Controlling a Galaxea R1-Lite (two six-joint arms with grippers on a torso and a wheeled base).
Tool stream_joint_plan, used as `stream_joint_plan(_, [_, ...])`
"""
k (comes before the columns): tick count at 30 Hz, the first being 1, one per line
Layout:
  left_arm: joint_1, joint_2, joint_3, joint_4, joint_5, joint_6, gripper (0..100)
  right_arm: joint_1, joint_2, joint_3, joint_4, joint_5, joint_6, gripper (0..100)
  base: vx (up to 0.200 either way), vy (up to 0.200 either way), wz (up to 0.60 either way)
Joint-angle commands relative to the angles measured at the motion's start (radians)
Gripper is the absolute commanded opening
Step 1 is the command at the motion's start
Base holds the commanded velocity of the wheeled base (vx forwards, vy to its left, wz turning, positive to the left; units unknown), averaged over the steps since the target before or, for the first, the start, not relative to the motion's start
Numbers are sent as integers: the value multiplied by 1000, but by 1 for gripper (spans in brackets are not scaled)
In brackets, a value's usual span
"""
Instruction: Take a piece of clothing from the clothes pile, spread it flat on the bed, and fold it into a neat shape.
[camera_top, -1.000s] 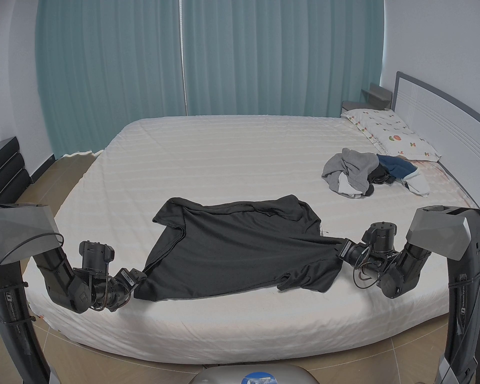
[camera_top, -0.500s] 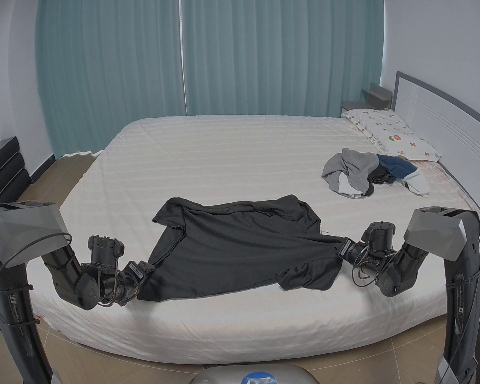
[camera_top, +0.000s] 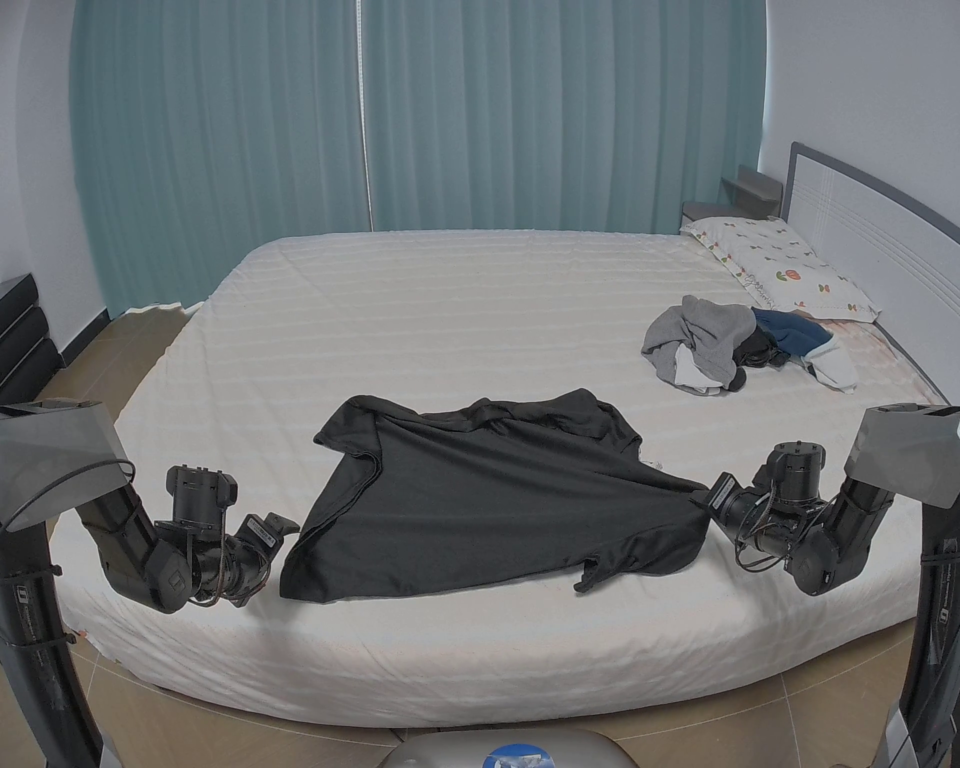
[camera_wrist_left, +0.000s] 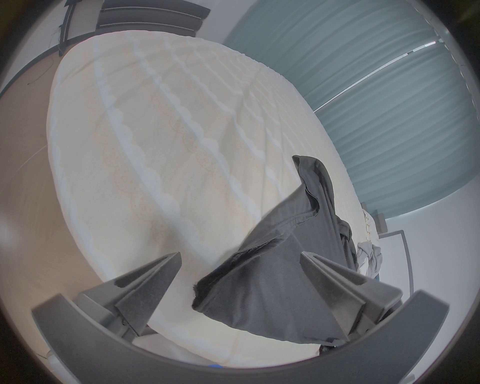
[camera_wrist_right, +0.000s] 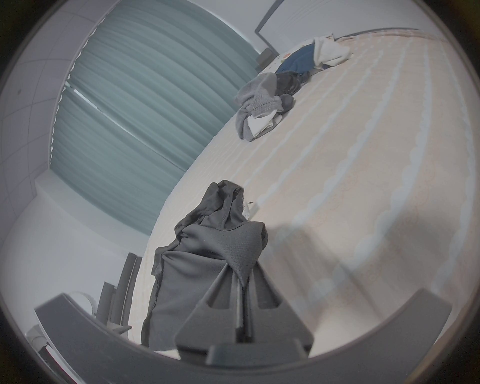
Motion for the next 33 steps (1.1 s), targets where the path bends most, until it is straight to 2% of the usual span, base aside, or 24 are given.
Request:
stream_joint_plan(1, [10,-2,10,0,0,1,100,6,17,8,-26,4,17,0,0,0,0])
stream_joint_plan(9, [8,-4,18,0,0,1,100,20,102,4,-166,-7,9,0,0,0,0])
stream_joint_plan(19, [-15,-21,35,0,-1,-1,100,11,103,5,-175,-21,4,0,0,0,0])
stream_joint_plan(20, [-18,-22,35,-2,0,-1,100,9,103,4,-175,-22,4,100,0,0,0])
stream_joint_plan(26, [-47,-39,35,0,0,-1,100,-11,97,5,-186,-25,4,100,0,0,0])
stream_joint_plan(33, [-110,-36,4,8,0,64,100,-68,83,59,-192,-22,12,100,0,0,0])
